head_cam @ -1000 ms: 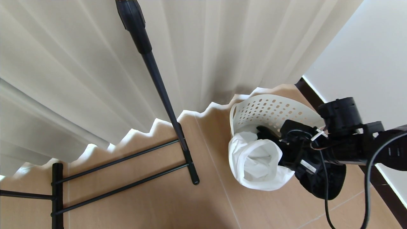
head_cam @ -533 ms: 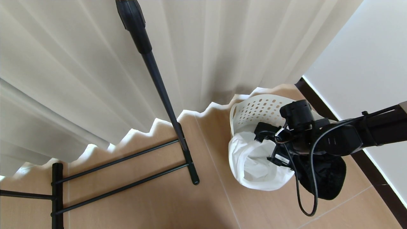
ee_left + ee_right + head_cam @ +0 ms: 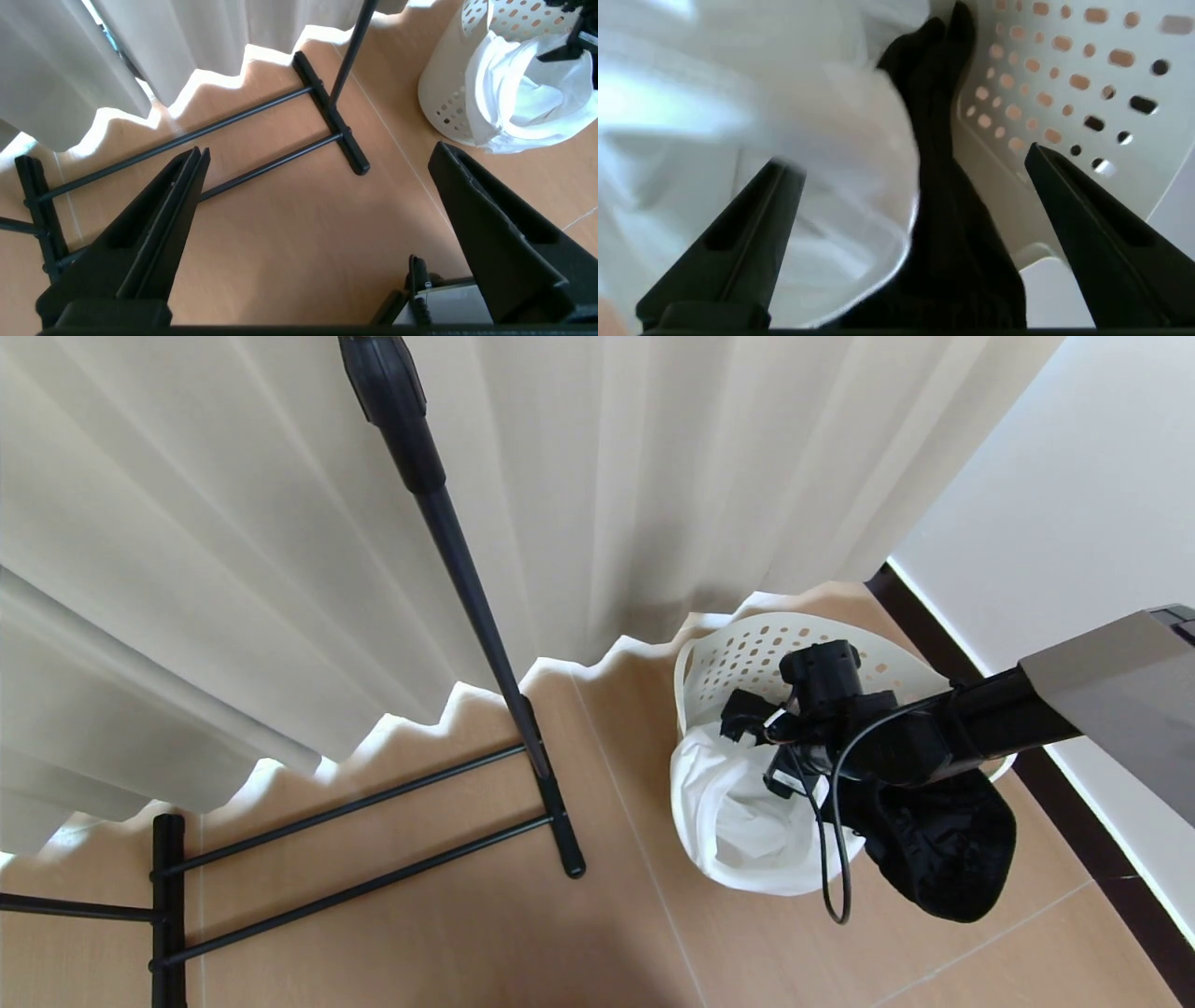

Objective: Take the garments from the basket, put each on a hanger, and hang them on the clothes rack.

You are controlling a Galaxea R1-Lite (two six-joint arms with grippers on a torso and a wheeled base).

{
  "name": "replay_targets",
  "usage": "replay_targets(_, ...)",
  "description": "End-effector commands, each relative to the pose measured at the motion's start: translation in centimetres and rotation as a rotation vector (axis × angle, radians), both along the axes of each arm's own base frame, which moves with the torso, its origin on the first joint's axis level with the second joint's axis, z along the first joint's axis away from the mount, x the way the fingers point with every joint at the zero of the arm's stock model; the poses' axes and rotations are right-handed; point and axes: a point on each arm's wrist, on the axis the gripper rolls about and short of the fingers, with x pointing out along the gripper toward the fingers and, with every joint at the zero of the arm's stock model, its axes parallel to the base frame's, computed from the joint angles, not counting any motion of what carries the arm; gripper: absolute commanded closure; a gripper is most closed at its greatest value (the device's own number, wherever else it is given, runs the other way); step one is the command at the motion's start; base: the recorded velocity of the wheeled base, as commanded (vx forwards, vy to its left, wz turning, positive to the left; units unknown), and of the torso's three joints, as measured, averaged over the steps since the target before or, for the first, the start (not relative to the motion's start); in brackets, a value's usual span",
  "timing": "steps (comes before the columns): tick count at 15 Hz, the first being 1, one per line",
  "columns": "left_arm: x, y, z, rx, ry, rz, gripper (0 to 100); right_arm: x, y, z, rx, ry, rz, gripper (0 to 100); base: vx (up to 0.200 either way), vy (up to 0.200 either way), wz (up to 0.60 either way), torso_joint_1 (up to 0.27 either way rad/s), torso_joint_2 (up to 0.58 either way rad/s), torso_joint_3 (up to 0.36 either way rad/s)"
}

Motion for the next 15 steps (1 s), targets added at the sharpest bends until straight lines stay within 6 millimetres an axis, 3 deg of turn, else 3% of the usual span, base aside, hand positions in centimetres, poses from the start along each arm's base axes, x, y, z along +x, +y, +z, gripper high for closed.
replay_targets(1, 0.0, 0.0, 0.0, 0.000, 0.000, 0.000, 0, 0.9, 0.0, -1.7, -0.003, -0.002, -0.008, 0, 0.000, 0.000, 0.00, 0.000, 0.00, 0.000)
replay_targets(13, 0.0, 0.0, 0.0, 0.000, 0.000, 0.000, 0, 1.3, 0.2, -0.3, 0.074, -0.142, -0.026, 0, 0.000, 0.000, 0.00, 0.000, 0.00, 0.000)
replay_targets(14, 0.0, 0.0, 0.0, 0.000, 0.000, 0.000, 0, 1.2, 0.2, -0.3, 0.074, -0.140, -0.027, 100, 0.000, 0.000, 0.00, 0.000, 0.00, 0.000)
replay_targets(15, 0.0, 0.0, 0.0, 0.000, 0.000, 0.000, 0, 1.3, 0.3, -0.4, 0.080, -0.148, -0.024, 100, 0.000, 0.000, 0.00, 0.000, 0.00, 0.000)
